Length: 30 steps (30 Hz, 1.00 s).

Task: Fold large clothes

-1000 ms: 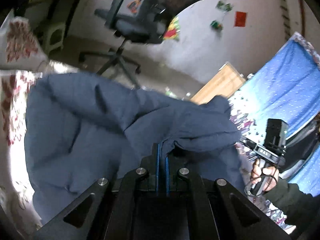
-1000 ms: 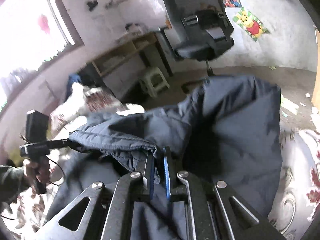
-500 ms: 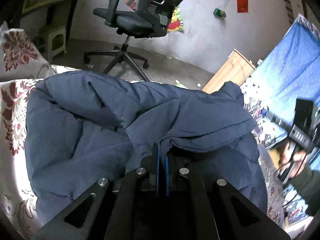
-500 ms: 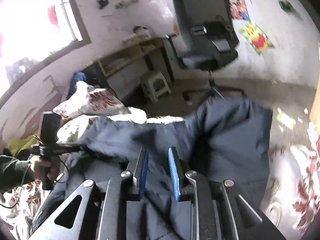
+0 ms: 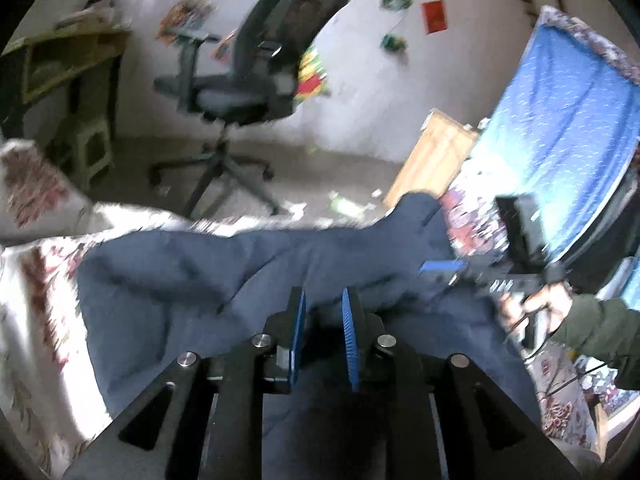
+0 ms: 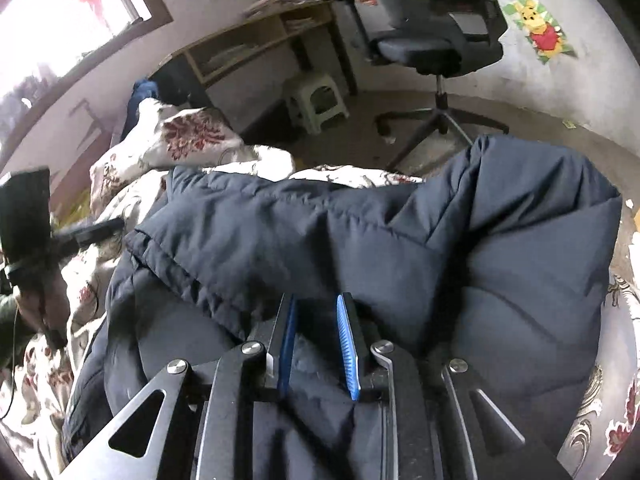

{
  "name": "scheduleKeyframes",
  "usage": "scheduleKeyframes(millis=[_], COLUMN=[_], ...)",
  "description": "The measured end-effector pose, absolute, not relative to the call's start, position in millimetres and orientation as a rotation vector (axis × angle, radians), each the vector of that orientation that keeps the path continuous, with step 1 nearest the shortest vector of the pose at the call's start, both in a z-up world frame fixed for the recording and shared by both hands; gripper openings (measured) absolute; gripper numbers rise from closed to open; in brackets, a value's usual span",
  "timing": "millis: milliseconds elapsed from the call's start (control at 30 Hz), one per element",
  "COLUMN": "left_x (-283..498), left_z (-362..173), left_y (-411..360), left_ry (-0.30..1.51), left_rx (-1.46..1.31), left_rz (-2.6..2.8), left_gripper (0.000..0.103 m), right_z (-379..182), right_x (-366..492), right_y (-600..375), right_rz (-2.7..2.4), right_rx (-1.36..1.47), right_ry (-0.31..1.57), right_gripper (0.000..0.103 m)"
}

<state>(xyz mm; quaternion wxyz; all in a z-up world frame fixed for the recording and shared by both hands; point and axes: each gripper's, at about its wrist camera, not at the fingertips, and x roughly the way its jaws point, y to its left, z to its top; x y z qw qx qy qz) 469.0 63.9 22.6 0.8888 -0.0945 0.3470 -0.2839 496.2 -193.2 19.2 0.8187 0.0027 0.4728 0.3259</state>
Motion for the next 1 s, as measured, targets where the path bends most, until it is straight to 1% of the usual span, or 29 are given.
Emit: scheduleKeyframes(millis=[33,100,133,233,300,367,400,467,533,667,800,833,900,967,1000], left_x=[476,492,504,533,546,563,568,579,590,601,584,574,558,549,549], left_z=[24,21,13,-17,-37,-53,-58,-69,-80,-89,-68,-57,-43,-27,-23], left_y=[56,38,21,-9,-14,-17,-18,-21,-18,-12,5,12,20,28,28], left_ry=[0.711,0.751,0.815,0.986,1.068,1.098,1.103,1.107,1.109,1.100,1.038,0.986,0.884,0.746,0.714], left_rx=[-0.212,-0.195,-0.155,-0.029,-0.014,-0.019,-0.010,0.009,-0.006,-0.068,-0.082,-0.089,-0.089,-0.102,-0.118], left_rz=[-0.620,-0.667,-0.706,-0.702,-0.665,-0.620,-0.589,-0.537,-0.517,-0.520,-0.558,-0.585,-0.600,-0.559,-0.525], left_gripper=[0.015,0.015,0.015,0.015,0.015,0.012,0.007,0.004,0.004,0.004,0.004,0.004,0.005,0.005,0.005], right_z=[19,17,16,14,8,-4,-11,-24,-36,-52,-32,-18,11,31,38], right_x=[495,496,497,502,508,515,520,528,534,548,542,536,524,525,531], right_y=[-193,-193,-192,-189,-186,-184,-181,-176,-169,-159,-166,-174,-189,-197,-199], right_rz=[0.698,0.700,0.699,0.689,0.681,0.665,0.652,0.621,0.585,0.532,0.566,0.588,0.612,0.579,0.541], right_rx=[-0.006,-0.034,-0.045,-0.089,-0.108,-0.121,-0.126,-0.134,-0.151,-0.193,-0.185,-0.151,-0.107,-0.093,-0.076], right_ry=[1.011,1.021,1.027,1.039,1.053,1.074,1.081,1.065,1.035,0.989,0.988,0.967,0.867,0.773,0.730], right_gripper=[0.020,0.020,0.018,0.017,0.017,0.015,0.015,0.014,0.014,0.013,0.013,0.013,0.015,0.015,0.015])
